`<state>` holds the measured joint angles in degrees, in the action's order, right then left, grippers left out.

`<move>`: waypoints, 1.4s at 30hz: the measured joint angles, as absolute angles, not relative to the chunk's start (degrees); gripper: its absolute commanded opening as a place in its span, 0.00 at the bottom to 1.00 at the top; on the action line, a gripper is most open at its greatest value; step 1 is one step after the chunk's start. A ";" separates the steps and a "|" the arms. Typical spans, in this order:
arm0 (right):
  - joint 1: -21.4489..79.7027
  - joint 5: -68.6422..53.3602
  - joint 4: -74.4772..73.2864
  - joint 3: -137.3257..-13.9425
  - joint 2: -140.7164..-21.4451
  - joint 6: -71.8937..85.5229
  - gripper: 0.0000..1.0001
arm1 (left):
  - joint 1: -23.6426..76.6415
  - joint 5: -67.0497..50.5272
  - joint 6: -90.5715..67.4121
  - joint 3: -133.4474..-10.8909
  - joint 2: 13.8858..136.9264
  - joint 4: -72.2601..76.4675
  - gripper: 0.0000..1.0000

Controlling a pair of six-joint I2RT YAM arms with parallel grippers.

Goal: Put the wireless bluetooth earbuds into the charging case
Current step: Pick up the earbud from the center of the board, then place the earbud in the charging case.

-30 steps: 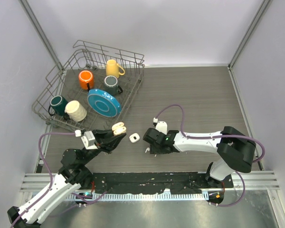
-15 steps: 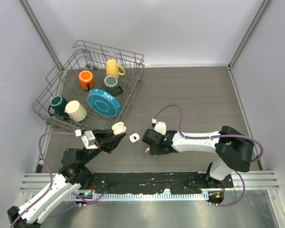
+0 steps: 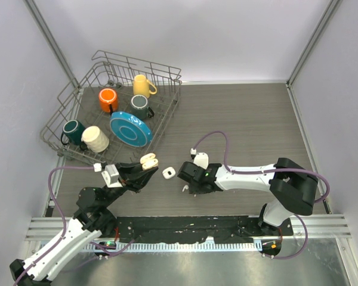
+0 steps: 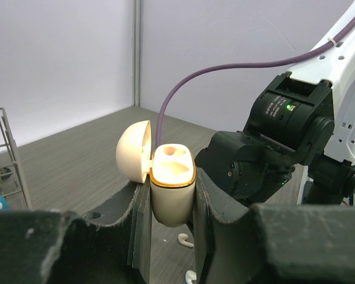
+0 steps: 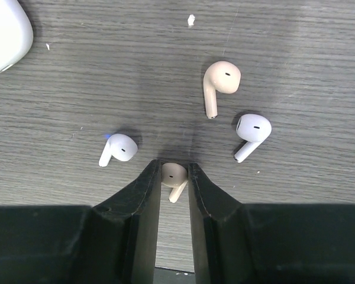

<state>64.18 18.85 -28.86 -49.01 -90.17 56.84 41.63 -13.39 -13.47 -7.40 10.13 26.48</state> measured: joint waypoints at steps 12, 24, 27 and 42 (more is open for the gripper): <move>64.25 19.14 -28.88 -49.01 -90.11 56.80 0.01 | 41.63 -12.95 -13.54 -6.92 9.63 26.28 0.00; 65.23 28.03 -23.57 -46.83 -71.18 47.90 0.01 | 41.63 -11.97 -14.35 -6.92 10.22 26.55 0.00; 66.57 33.01 -19.46 -45.52 -63.33 44.12 0.01 | 41.63 -11.38 -14.61 -6.92 10.59 26.87 0.00; 79.09 44.62 13.87 -44.12 -54.68 14.66 0.01 | 41.60 -11.18 -16.05 -6.92 17.78 31.27 0.00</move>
